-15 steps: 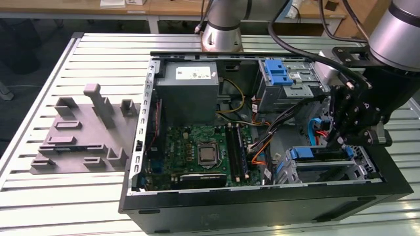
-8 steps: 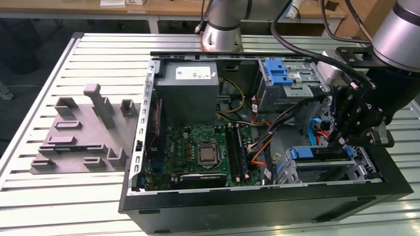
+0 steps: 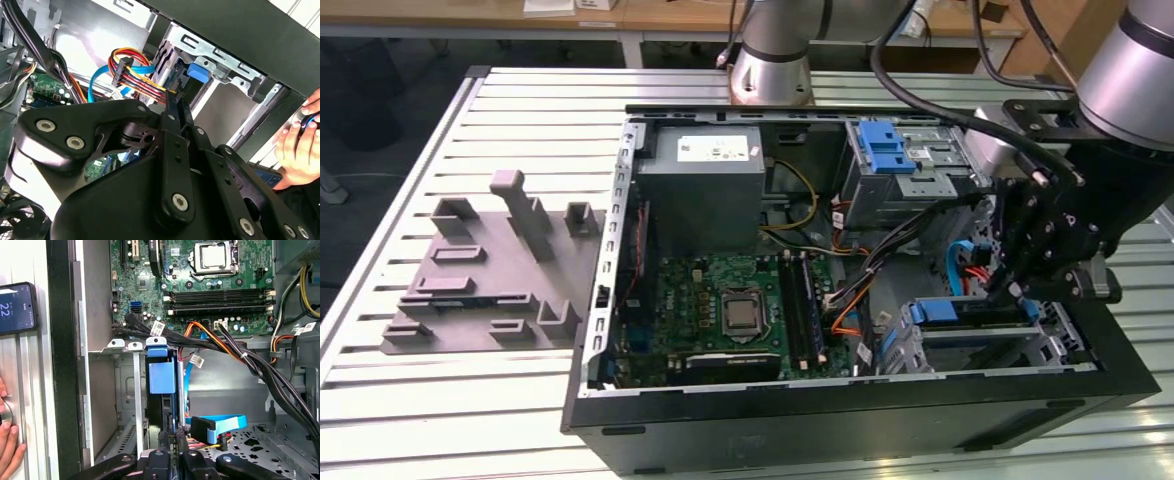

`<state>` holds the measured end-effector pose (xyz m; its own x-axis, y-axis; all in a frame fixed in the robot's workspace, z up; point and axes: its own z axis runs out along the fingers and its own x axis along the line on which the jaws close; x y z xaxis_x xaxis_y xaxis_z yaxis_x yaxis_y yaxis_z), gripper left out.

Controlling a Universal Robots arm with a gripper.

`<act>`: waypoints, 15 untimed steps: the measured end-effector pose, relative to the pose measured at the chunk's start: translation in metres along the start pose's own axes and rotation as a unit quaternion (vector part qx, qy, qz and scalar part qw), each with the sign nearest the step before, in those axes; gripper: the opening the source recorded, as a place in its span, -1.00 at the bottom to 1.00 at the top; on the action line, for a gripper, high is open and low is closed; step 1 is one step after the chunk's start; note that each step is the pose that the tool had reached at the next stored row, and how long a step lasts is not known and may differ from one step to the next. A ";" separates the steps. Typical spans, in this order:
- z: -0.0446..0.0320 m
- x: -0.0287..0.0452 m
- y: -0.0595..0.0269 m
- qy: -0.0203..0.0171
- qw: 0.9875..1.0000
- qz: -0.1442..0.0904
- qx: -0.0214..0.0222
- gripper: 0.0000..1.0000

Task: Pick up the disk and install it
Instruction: 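Insert the first disk wire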

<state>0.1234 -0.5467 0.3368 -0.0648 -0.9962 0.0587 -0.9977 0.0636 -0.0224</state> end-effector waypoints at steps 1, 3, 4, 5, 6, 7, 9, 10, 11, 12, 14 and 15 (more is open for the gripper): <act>0.0001 0.0000 -0.0001 0.000 1.000 0.001 0.000 -0.67; 0.0005 0.0000 -0.0003 0.000 1.000 0.003 0.000 -0.67; 0.0008 0.0000 -0.0003 0.000 1.000 0.004 0.000 -0.67; 0.0009 0.0000 -0.0004 0.000 1.000 0.004 0.000 -0.67; 0.0011 -0.0001 -0.0004 0.000 1.000 0.005 0.000 -0.67; 0.0013 -0.0001 -0.0004 0.000 1.000 0.005 0.000 -0.67; 0.0015 -0.0001 -0.0005 0.000 1.000 0.006 0.000 -0.67; 0.0016 -0.0003 -0.0006 0.000 1.000 0.007 0.000 -0.67; 0.0017 -0.0003 -0.0007 0.000 1.000 0.007 0.000 -0.67; 0.0017 -0.0003 -0.0008 0.000 1.000 0.007 0.000 -0.67; 0.0019 -0.0004 -0.0009 0.000 1.000 0.007 0.000 -0.67; 0.0020 -0.0004 -0.0010 0.000 1.000 0.007 0.000 -0.67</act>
<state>0.1245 -0.5465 0.3348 -0.0789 -0.9952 0.0586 -0.9967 0.0777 -0.0223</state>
